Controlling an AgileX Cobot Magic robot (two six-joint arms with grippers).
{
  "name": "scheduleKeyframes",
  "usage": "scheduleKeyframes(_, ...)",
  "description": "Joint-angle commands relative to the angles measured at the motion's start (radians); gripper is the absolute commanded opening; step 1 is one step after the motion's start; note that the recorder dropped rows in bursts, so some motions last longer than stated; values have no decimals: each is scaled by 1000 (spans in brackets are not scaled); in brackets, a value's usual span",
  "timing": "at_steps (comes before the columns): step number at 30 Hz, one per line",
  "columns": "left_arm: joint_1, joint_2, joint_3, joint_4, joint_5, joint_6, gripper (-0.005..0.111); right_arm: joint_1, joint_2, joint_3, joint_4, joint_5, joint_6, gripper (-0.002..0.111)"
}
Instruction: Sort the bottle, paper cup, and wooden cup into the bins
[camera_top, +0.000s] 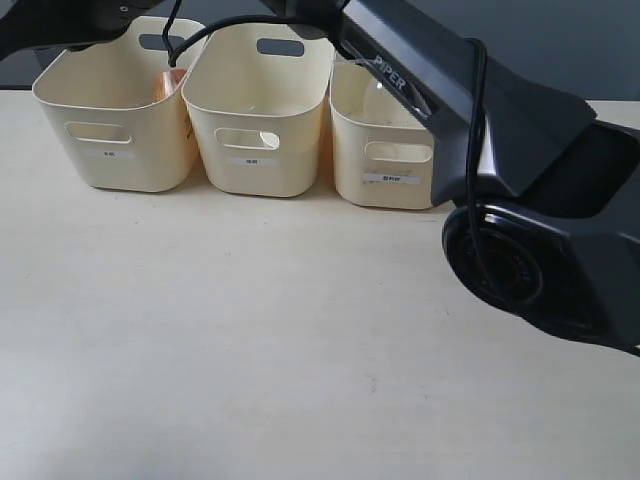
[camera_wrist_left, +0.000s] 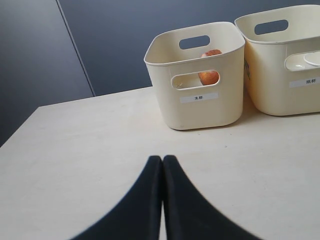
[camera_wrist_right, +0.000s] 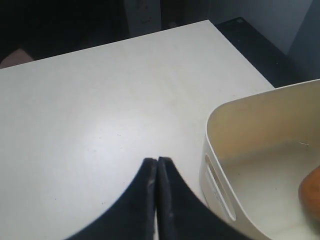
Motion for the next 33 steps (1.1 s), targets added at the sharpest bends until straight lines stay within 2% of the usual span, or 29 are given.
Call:
scheduleKeyframes(1,-4,5,-5,-2,-5,-1,0,0,-11,-5,5,-5,2,-1)
scheduleKeyframes(9,-4,5,-5,-2,-5,-1,0,0,-11,-5,5,-45,2,-1)
scheduleKeyframes(12,-4,5,-5,-2,-5,-1,0,0,-19,-5,-4,25,25,-1)
scheduleKeyframes(16,-4,5,-5,-2,-5,-1,0,-3,-45,-5,-226,294,89,-1)
scheduleKeyframes(19,-4,5,-5,-2,-5,-1,0,-19,-71,25,-344,314,161,-1)
scheduleKeyframes(24,-4,5,-5,-2,-5,-1,0,-91,-161,213,-250,289,163,-1)
scheduleKeyframes(33,-4,5,-5,-2,-5,-1,0,-177,-470,821,-266,-168,137,-1)
